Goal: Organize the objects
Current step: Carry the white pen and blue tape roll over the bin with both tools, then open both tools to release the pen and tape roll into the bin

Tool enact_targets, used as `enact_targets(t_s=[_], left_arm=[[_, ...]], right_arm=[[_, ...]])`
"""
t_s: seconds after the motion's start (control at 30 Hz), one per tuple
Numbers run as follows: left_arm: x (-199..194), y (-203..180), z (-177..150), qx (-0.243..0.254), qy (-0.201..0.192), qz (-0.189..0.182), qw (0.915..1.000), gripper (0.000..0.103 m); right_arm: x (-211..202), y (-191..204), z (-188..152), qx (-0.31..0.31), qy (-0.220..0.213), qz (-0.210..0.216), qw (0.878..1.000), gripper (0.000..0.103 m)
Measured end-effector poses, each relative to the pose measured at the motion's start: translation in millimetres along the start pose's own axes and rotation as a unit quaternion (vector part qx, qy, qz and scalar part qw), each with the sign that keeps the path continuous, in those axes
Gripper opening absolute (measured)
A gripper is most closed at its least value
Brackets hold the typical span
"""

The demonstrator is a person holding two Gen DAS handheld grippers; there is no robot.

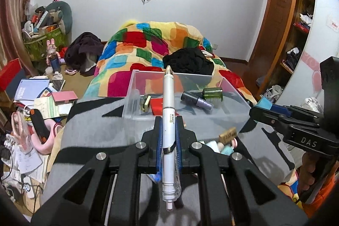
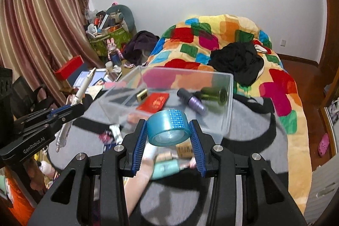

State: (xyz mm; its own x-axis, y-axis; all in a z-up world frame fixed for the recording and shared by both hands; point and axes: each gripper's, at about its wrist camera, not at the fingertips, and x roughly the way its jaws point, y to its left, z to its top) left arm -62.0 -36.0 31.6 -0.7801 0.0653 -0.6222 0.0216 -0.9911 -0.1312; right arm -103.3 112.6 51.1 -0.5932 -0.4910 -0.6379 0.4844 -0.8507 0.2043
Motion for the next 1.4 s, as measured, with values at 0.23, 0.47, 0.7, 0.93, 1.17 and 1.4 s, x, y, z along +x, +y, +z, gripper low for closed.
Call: enact_targets(t_s=[0.23,0.47,0.7,0.93,1.17,1.4], left_arm=[[39,8,25,0.003,0.044,-0.012,0.9990,0.010],[82,-2,35,0.033,0.106,-0.022,0.9936,0.010],[123,-2,41,0.020,0.175,-0.058,0.9827,0.010],[122,0,43,0.018,0.169,-0.062,0.9834,0.010],[104,-1,43,0.026,0.141,-0.046,0.9885,0.011],[78,-2,44,0.036,0.092,-0.020,0.9949,0.049]], right_arm=[[25,-11,16,0.030,0.015,-0.002,0.999,0.037],[57,-20,25,0.041,0.052,-0.012,0.998,0.037],[91,-22,28,0.025,0.099,-0.027,0.994,0.037],[110,-25,26,0.017,0.123,-0.040,0.991,0.037],[109,-19,24,0.004,0.125,-0.046,0.991,0.038],[94,-14,26,-0.003,0.111,-0.043,0.993,0.050]])
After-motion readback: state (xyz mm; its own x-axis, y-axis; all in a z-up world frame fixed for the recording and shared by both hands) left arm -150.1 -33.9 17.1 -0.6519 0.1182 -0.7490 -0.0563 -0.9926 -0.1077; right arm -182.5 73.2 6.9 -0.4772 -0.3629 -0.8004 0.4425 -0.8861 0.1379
